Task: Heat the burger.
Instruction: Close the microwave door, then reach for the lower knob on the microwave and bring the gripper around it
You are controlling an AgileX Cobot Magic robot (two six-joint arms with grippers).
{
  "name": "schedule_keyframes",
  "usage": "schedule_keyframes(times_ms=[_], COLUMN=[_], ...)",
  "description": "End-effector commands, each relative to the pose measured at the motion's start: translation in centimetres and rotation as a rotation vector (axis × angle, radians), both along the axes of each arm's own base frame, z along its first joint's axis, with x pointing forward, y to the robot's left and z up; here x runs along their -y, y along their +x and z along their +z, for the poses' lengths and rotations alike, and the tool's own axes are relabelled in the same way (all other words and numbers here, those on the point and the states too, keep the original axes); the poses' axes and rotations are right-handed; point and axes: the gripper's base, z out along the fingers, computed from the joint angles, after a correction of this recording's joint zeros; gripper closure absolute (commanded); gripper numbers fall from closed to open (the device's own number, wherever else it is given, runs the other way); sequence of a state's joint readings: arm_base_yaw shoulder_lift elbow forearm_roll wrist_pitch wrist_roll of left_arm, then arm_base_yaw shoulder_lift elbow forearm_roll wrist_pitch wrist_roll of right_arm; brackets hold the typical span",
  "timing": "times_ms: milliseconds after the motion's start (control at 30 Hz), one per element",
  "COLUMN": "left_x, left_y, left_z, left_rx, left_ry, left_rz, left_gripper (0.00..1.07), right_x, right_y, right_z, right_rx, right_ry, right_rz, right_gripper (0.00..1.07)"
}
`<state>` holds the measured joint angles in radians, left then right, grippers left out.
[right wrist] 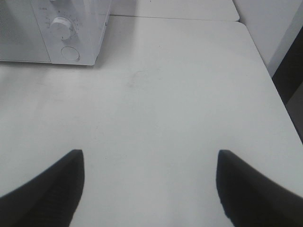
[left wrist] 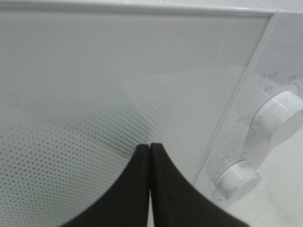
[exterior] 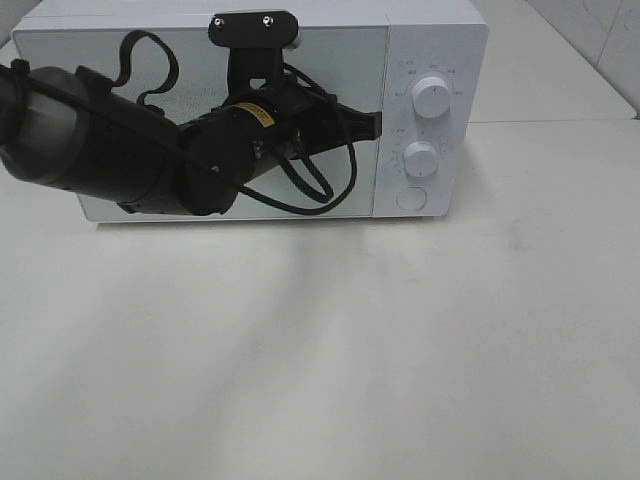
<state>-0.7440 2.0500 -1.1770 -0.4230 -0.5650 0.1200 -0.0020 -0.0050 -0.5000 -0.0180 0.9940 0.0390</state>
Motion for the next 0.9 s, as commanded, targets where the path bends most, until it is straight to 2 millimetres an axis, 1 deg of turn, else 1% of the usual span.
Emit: schedule_keyframes(times_ms=[33, 167, 233, 267, 300, 367, 400, 433, 467, 500, 533, 567, 600, 633, 667, 700, 733, 767, 800, 833, 867, 900], left_x=[-1.3, -0.5, 0.1, 0.1, 0.5, 0.7, 1.0, 1.0, 1.0, 1.3, 1.3, 1.5, 1.5, 1.5, 1.5, 1.4, 1.4, 1.2, 1.0, 1.0, 0.6, 0.5], left_y=[1.6, 1.0, 0.2, 0.2, -0.4, -0.7, -1.3, -1.5, -1.5, -2.3, -2.3, -3.3, -3.7, -3.7, -4.7, -5.1, -5.1, -5.9, -6.3, -6.3, -7.2, -7.5], left_z=[1.3, 1.5, 1.5, 1.5, 1.3, 1.2, 1.0, 0.8, 0.8, 0.6, 0.6, 0.5, 0.5, 0.5, 0.6, 0.6, 0.6, 0.8, 1.0, 1.0, 1.3, 1.6], left_rx=[0.062, 0.046, -0.013, -0.013, -0.067, -0.092, -0.158, -0.188, -0.188, -0.259, -0.259, -0.330, -0.363, -0.363, -0.436, -0.472, -0.472, -0.542, -0.580, -0.580, -0.651, -0.676], left_ry=[-0.072, -0.054, -0.030, -0.030, -0.008, 0.004, 0.032, 0.046, 0.046, 0.079, 0.079, 0.129, 0.158, 0.158, 0.201, 0.223, 0.223, 0.256, 0.275, 0.275, 0.311, 0.326], left_rz=[0.092, 0.047, 0.005, 0.005, -0.028, -0.041, -0.076, -0.088, -0.088, -0.127, -0.127, -0.181, -0.204, -0.204, -0.249, -0.269, -0.269, -0.298, -0.316, -0.316, -0.349, -0.363], left_gripper=[1.07, 1.07, 1.07, 1.07, 1.07, 1.05, 0.97, 0.91, 0.91, 0.76, 0.76, 0.55, 0.41, 0.41, 0.18, 0.10, 0.10, 0.05, 0.05, 0.05, 0.06, 0.06], right_x=[0.0, 0.0, 0.0, 0.0, 0.0, 0.0, 0.0, 0.0, 0.0, 0.0, 0.0, 0.0, 0.0, 0.0, 0.0, 0.0, 0.0, 0.0, 0.0, 0.0, 0.0, 0.0], right_y=[-0.4, -0.4, -0.4, -0.4, -0.4, -0.4, -0.4, -0.4, -0.4, -0.4, -0.4, -0.4, -0.4, -0.4, -0.4, -0.4, -0.4, -0.4, -0.4, -0.4, -0.4, -0.4], right_z=[-0.1, -0.1, -0.1, -0.1, -0.1, -0.1, -0.1, -0.1, -0.1, -0.1, -0.1, -0.1, -0.1, -0.1, -0.1, -0.1, -0.1, -0.1, -0.1, -0.1, -0.1, -0.1], right_rx=[0.024, 0.024, 0.024, 0.024, 0.024, 0.024, 0.024, 0.024, 0.024, 0.024, 0.024, 0.024, 0.024, 0.024, 0.024, 0.024, 0.024, 0.024, 0.024, 0.024, 0.024, 0.024], right_ry=[0.004, 0.004, 0.004, 0.004, 0.004, 0.004, 0.004, 0.004, 0.004, 0.004, 0.004, 0.004, 0.004, 0.004, 0.004, 0.004, 0.004, 0.004, 0.004, 0.004, 0.004, 0.004], right_rz=[-0.008, -0.008, -0.008, -0.008, -0.008, -0.008, -0.008, -0.008, -0.008, -0.008, -0.008, -0.008, -0.008, -0.008, -0.008, -0.008, -0.008, -0.008, -0.008, -0.008, -0.008, -0.008], right_gripper=[0.32, 0.32, 0.32, 0.32, 0.32, 0.32, 0.32, 0.32, 0.32, 0.32, 0.32, 0.32, 0.32, 0.32, 0.32, 0.32, 0.32, 0.32, 0.32, 0.32, 0.32, 0.32])
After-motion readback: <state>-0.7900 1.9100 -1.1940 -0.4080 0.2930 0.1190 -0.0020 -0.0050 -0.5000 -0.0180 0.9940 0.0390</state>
